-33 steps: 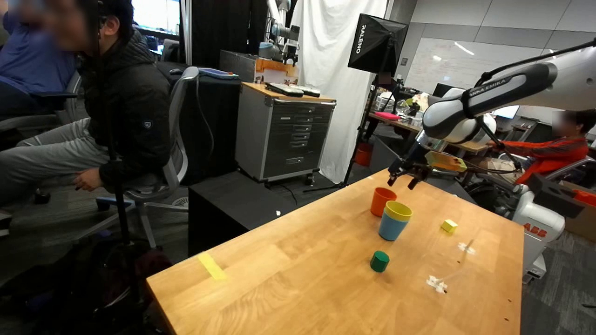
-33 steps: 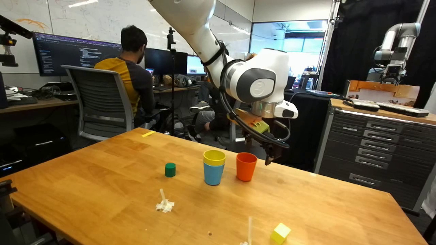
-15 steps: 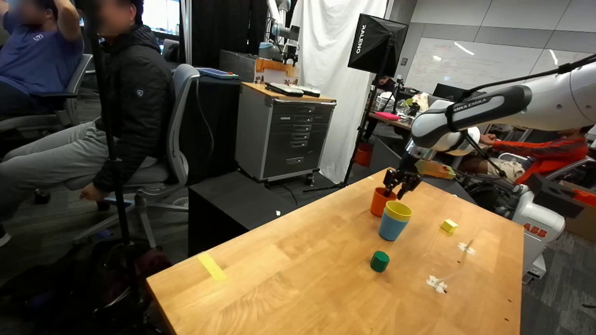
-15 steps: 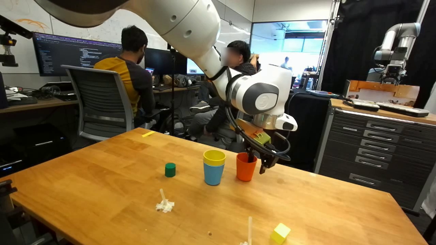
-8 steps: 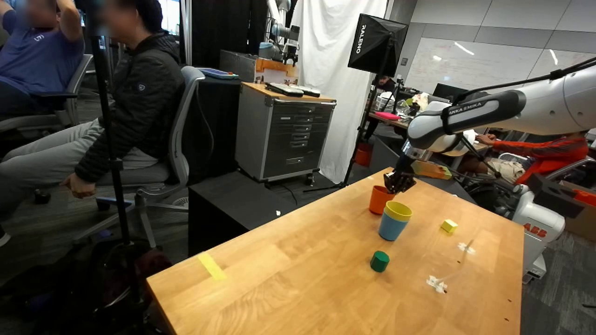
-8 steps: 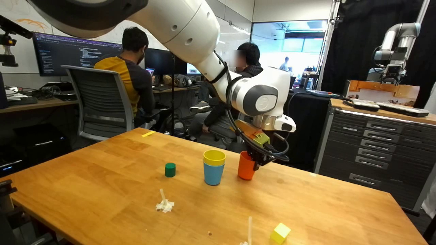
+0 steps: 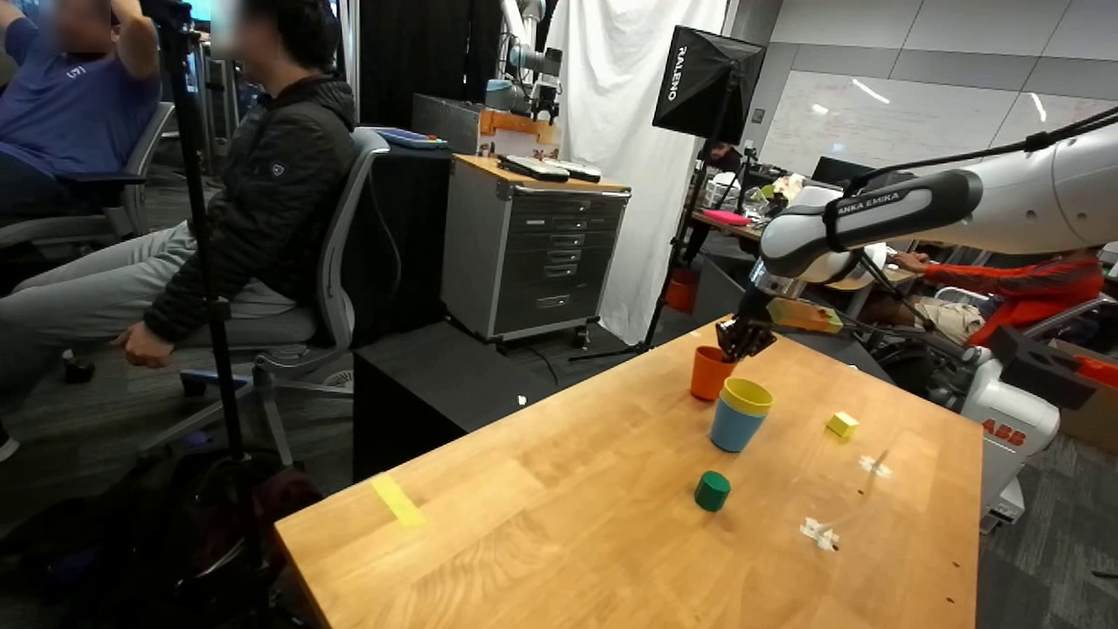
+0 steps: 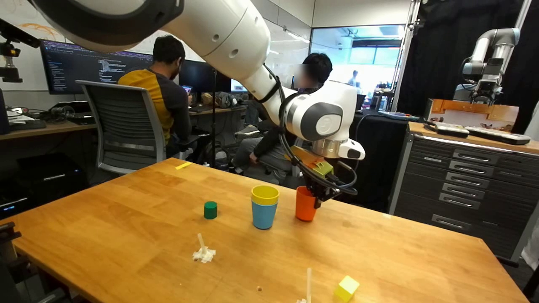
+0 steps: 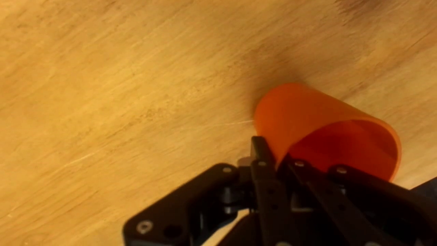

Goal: Stack the cups into the blue cup

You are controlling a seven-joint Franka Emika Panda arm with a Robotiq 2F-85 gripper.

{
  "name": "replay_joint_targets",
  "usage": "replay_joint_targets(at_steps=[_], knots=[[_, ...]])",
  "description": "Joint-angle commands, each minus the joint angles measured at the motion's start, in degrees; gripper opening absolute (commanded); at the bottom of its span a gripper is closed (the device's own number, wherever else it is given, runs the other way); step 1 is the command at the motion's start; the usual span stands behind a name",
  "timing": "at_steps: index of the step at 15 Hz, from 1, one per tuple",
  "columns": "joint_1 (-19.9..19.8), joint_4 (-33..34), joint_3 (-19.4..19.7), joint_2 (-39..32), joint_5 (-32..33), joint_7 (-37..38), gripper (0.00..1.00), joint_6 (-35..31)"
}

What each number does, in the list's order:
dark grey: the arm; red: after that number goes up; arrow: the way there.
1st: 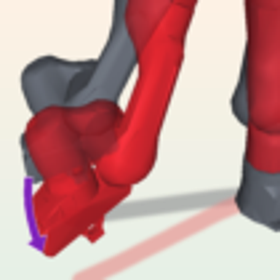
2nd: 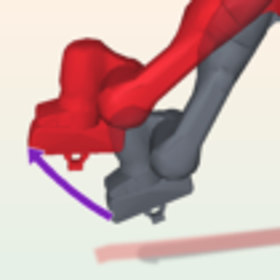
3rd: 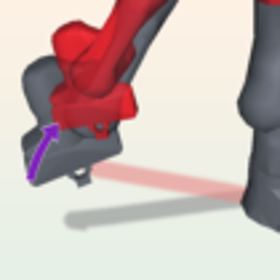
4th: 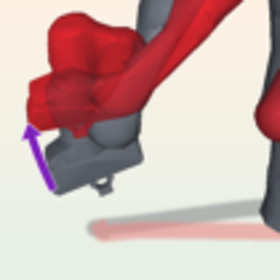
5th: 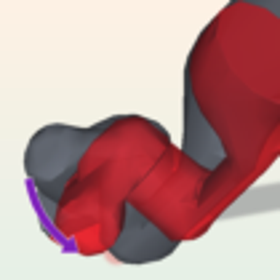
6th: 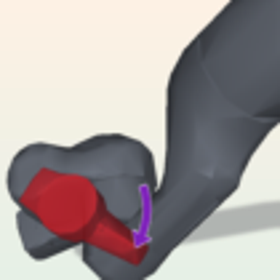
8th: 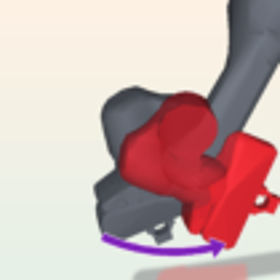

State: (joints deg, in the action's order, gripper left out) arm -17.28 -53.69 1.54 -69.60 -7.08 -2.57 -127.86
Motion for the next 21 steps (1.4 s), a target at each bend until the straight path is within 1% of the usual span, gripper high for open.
replay_joint_targets(at_steps=[1,5,7,10,15,17,21], knots=[[1.01,0.28,1.34,1.33,1.19,1.31,0.05,-0.47],[1.82,-4.73,1.37,6.42,1.71,0.68,0.05,-4.91],[2.65,-8.43,1.34,9.88,2.63,0.43,0.05,-7.52],[4.8,-16.24,1.55,16.07,4.81,0.2,0.04,-12.35],[8.28,-27.57,2.0,23.82,7.96,-0.09,0.04,-18.0],[8.34,-32.33,0.61,27.04,7.45,-1.61,0.04,-20.16],[7.12,-42.01,-2.6,34.63,5.44,-5.78,0.04,-21.21]])
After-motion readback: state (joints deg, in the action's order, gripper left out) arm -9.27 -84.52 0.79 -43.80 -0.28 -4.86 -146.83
